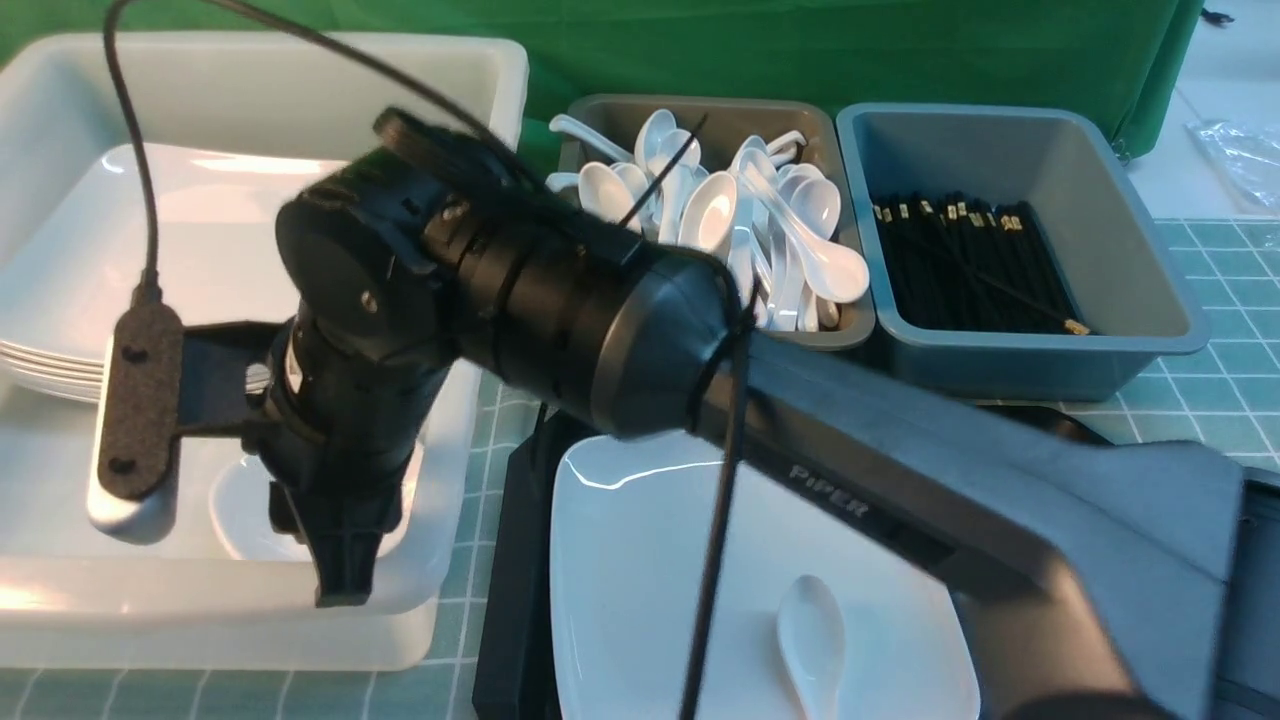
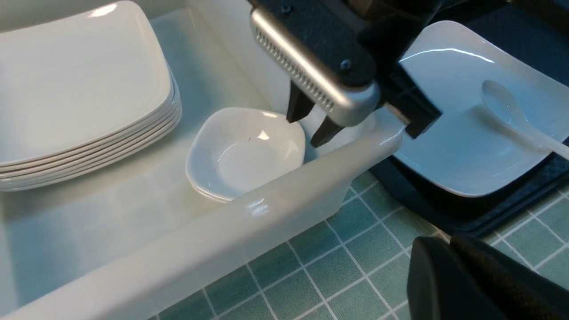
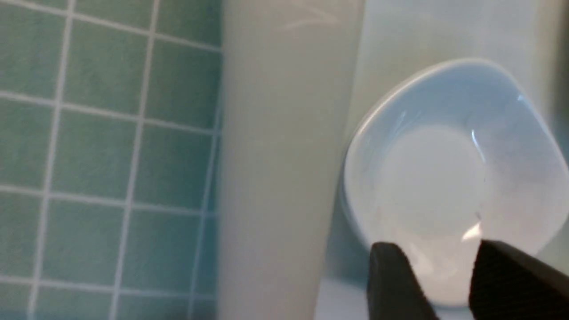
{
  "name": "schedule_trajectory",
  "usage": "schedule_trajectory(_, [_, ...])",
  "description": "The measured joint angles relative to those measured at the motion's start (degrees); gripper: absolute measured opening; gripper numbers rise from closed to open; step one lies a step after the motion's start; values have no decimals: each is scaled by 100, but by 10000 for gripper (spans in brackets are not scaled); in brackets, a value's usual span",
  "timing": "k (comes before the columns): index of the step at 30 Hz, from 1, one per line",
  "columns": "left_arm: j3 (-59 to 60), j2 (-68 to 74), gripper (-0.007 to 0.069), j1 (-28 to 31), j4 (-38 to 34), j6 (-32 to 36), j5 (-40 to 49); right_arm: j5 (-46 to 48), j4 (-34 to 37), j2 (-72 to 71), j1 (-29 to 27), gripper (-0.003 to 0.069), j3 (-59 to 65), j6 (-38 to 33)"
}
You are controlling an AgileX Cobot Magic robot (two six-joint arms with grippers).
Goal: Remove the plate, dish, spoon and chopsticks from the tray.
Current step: Use the left arm to grab a soup spoon from the plate
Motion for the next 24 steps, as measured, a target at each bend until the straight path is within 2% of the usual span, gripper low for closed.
schedule_trajectory(3, [0, 0, 13, 0, -141, 210, -89, 504, -159, -429, 0, 295, 7, 468])
schedule_trajectory(5, [0, 63, 13, 0, -511, 641, -317, 509, -686, -984, 0, 295, 7, 1343])
schedule_trajectory(7, [0, 143, 13, 0, -676, 739, -406, 509, -950, -1206, 0, 293, 13, 1790])
schedule_trajectory(8, [-5, 223, 13, 0, -779, 789, -466, 509, -1274, -1398, 0, 281, 64, 2273])
schedule_trajectory(10, [-6, 470, 13, 0, -965, 843, -527, 509, -1663, -1748, 0, 248, 235, 2780])
schedule_trajectory(12, [-11, 776, 13, 0, -1091, 884, -537, 509, -1987, -2293, -3, 170, 719, 3344])
schedule_trajectory(14, [-11, 1256, 13, 0, -1226, 942, -532, 509, -2141, -3100, -7, 97, 1596, 3886])
schedule_trajectory(17, [-11, 1911, 13, 0, -1426, 1182, -522, 509, -2210, -4058, -7, 41, 2743, 4512])
schedule_trajectory(18, [-11, 2230, 13, 0, -1519, 1260, -560, 509, -2251, -4575, -7, 32, 3395, 4802])
schedule_trajectory(19, [-11, 2286, 13, 0, -1535, 1260, -569, 509, -2258, -4579, -7, 31, 3491, 4851])
schedule_trajectory(20, [-11, 2795, 13, 0, -1726, 1328, -765, 504, -2333, -5220, -7, 27, 4244, 5270])
schedule_trajectory(21, [-11, 2853, 13, 0, -1787, 1333, -801, 504, -2333, -5291, -7, 27, 4433, 5319])
schedule_trajectory(24, [-11, 3882, 13, 0, -2517, 1736, -1490, 414, -2401, -6453, -7, 24, 5942, 6309])
